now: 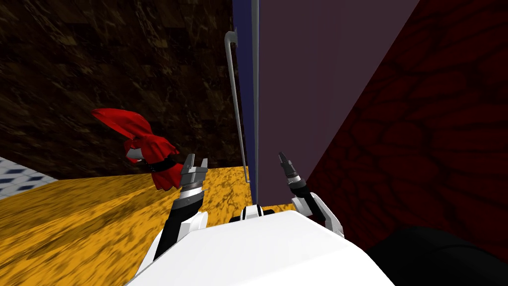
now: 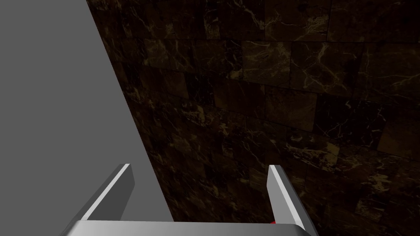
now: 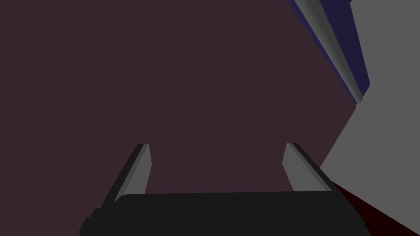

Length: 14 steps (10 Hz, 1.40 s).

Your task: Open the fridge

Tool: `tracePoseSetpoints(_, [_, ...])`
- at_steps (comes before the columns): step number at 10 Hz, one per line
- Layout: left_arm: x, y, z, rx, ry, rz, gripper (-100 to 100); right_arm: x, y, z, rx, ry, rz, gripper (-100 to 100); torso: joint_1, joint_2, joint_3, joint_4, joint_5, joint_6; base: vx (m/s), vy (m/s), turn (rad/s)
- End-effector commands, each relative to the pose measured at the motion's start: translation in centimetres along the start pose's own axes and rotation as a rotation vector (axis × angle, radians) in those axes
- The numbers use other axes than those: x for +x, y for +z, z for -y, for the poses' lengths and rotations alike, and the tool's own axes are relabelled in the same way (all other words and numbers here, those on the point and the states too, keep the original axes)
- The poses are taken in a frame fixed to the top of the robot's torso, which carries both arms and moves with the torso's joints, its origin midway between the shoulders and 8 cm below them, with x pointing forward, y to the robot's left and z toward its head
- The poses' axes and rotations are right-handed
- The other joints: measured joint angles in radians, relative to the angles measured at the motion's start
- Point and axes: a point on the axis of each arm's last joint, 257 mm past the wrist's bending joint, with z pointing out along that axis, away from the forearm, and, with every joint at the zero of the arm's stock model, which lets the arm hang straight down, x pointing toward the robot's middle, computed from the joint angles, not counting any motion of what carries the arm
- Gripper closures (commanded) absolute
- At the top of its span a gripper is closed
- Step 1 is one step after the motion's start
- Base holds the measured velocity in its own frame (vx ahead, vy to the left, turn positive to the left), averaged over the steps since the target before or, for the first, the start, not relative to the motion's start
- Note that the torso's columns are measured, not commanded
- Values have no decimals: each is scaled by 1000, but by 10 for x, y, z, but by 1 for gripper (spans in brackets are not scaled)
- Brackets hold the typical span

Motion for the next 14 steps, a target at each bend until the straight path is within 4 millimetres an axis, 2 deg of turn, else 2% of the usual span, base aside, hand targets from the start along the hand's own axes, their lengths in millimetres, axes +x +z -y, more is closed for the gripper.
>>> tracePoseSetpoints(1, [0, 0, 0, 0, 0, 0, 0, 11, 1, 9, 10, -86, -82, -100, 1, 0, 0, 0, 0, 1, -23, 132, -5])
tracePoseSetpoints(7, [0, 0, 0, 0, 0, 0, 0, 27, 0, 39, 26, -348, -278, -100, 2, -3, -2, -1, 1, -2, -3, 137, -16])
tracePoseSetpoints(14, [0, 0, 0, 0, 0, 0, 0, 28, -2, 66, 18, -594, -434, -100, 5, -10, -6, -4, 1, -7, -2, 109, -21])
